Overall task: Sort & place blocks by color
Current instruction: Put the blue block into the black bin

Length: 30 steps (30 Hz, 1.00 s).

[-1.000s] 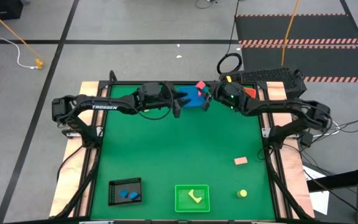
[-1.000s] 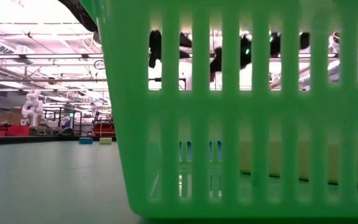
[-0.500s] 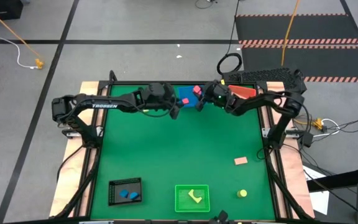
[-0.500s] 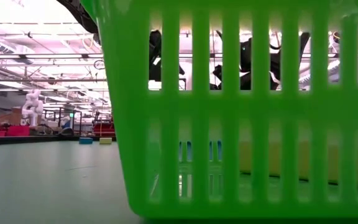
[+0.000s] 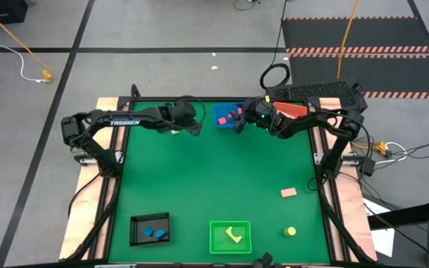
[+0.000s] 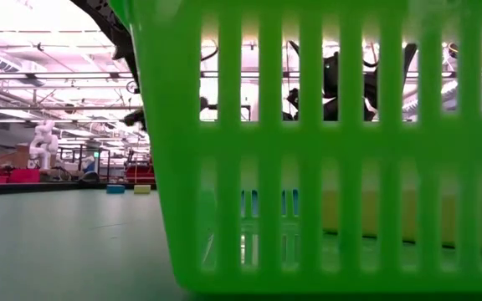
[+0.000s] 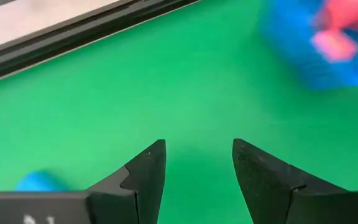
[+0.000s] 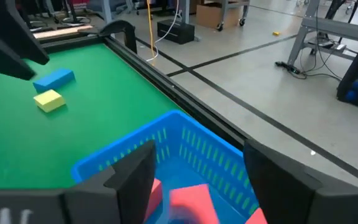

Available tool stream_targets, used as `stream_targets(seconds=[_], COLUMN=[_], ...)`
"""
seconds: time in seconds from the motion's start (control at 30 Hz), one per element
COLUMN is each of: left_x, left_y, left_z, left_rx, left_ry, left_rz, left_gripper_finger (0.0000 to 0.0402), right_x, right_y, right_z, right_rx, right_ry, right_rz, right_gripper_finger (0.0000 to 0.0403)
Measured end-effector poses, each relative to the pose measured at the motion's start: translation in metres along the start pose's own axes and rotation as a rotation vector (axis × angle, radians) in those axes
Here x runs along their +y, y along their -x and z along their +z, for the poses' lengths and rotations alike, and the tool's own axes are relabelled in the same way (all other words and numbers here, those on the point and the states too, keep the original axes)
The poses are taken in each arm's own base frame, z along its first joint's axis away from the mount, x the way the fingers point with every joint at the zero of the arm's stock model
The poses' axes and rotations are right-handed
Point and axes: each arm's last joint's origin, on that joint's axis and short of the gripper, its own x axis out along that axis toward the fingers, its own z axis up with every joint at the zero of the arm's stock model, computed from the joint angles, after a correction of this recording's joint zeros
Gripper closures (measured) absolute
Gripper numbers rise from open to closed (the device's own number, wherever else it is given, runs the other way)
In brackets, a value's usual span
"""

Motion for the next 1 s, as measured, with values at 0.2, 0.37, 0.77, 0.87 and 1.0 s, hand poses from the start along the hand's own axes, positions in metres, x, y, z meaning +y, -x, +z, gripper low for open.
stream_targets(seconds=[0.2,0.37,0.77,0.87,1.0], left_x=[0.02,0.028,0.028,0.029,0.031], left_y=[-0.003,-0.008,-0.044,-0.049,-0.055], left_z=[-0.007,-0.014,-0.035,-0.037,-0.04], left_rx=[0.028,0.032,0.1,0.1,0.102], left_ry=[0.21,0.31,0.362,0.377,0.408], left_rz=[0.233,0.37,0.539,0.561,0.596], left_gripper_finger=[0.0215,0.0215,0.0215,0.0215,0.0215], right_x=[0.0,0.002,0.009,0.008,0.008], right_y=[0.008,0.019,0.049,0.052,0.053], right_z=[0.017,0.03,0.058,0.059,0.058], right_rx=[-0.056,-0.067,-0.088,-0.082,-0.059], right_ry=[-0.056,-0.042,0.05,0.067,0.072], right_rz=[0.005,0.016,0.041,0.041,0.04], right_gripper_finger=[0.0131,0.012,0.012,0.012,0.0121])
